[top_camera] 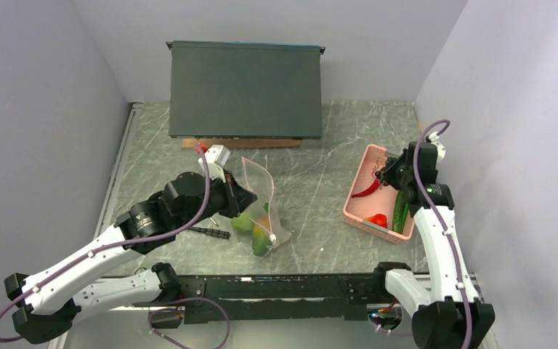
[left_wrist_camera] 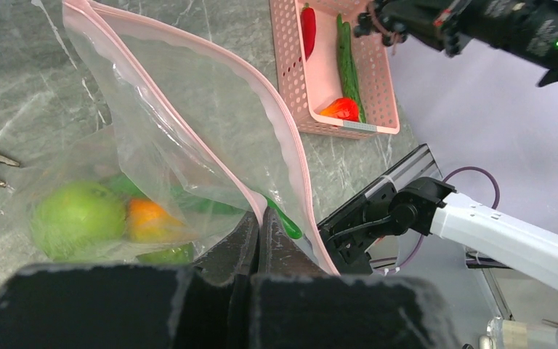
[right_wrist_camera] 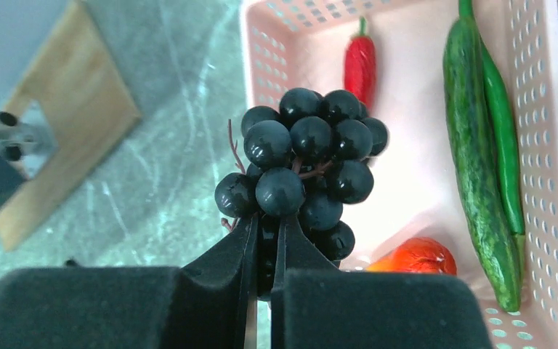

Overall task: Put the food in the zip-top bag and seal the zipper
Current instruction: Pick up the fake fruit from the bin.

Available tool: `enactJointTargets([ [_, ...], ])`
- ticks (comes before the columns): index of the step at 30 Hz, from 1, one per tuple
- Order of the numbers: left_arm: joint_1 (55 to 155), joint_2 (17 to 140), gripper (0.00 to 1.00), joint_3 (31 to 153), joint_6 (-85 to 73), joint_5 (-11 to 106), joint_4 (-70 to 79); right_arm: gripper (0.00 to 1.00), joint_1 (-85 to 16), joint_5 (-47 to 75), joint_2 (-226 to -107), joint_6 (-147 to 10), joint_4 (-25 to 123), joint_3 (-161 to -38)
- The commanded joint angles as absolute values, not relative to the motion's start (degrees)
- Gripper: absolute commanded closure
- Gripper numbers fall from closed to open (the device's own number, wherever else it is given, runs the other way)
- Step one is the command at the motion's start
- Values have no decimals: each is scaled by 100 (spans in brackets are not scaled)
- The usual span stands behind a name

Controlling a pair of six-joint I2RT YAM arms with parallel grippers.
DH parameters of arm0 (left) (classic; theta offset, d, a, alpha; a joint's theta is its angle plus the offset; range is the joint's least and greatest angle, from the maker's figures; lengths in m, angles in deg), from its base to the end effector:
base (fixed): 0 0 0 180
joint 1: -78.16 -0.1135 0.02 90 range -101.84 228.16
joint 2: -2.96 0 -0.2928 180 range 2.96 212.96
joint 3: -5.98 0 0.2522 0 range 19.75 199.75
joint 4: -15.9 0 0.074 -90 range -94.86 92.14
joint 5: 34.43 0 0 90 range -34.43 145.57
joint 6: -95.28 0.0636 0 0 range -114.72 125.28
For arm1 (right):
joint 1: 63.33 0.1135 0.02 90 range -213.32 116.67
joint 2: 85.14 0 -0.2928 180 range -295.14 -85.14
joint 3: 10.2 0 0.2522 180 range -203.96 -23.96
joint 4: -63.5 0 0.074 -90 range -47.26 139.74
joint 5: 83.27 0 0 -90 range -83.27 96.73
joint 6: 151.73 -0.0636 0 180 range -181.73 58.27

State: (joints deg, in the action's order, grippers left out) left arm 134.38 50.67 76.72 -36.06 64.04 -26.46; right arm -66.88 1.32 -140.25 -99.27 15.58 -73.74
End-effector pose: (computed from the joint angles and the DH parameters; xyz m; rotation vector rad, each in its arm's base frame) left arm 0.1102 -0.1480 0.3834 0.1575 2.0309 -0.9855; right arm 0.2072 -0.0189 0.3033 0.8419 2.1026 0.2099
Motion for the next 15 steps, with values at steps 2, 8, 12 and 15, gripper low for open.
enactJointTargets([
  [2,13445,5108,100,7865,-3592,6486,-2525,100,-6608,604,-13755,-9721,964,-8354],
  [8,13441,5193,100,7854,-3623,6480,-2452,100,-6058,3193,-13882,-9434,1225,-9341],
  [12,13436,5195,100,7892,-3617,6545,-2474,100,-4677,3916,-13876,-9667,1722,-9726],
  [15,13436,5162,100,7896,-3636,6596,-2480,100,-3565,4319,-13931,-10038,2258,-9870],
])
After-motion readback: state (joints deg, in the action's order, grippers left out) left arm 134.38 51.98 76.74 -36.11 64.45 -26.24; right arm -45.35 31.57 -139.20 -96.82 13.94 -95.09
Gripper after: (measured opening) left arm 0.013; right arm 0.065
